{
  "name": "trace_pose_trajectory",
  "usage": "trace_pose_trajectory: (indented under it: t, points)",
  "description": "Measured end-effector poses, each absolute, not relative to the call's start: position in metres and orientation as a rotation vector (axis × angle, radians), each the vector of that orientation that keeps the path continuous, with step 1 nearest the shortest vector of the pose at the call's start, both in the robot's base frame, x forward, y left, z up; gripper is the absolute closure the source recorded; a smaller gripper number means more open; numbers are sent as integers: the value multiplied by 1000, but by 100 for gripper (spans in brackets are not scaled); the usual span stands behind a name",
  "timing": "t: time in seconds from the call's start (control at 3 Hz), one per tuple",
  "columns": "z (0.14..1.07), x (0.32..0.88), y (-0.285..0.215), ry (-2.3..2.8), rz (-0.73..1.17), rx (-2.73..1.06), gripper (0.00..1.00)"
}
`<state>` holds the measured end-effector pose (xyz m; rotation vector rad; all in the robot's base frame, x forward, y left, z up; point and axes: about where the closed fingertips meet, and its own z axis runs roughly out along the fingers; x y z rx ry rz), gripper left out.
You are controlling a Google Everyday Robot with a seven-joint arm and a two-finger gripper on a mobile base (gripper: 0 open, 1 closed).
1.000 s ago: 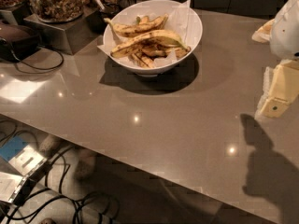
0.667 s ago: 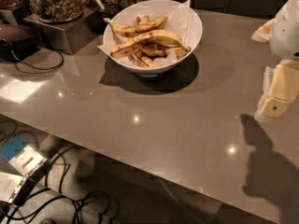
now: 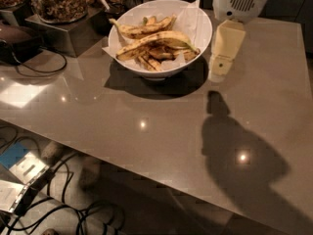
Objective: Pick banana from white bowl
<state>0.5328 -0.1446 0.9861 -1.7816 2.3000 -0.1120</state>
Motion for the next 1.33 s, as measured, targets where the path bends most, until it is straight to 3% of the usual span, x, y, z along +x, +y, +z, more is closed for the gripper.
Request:
trace_pose_trajectory:
  t: [1.33]
  points:
    - [1019,627,-59,2131,-103,-1743,0]
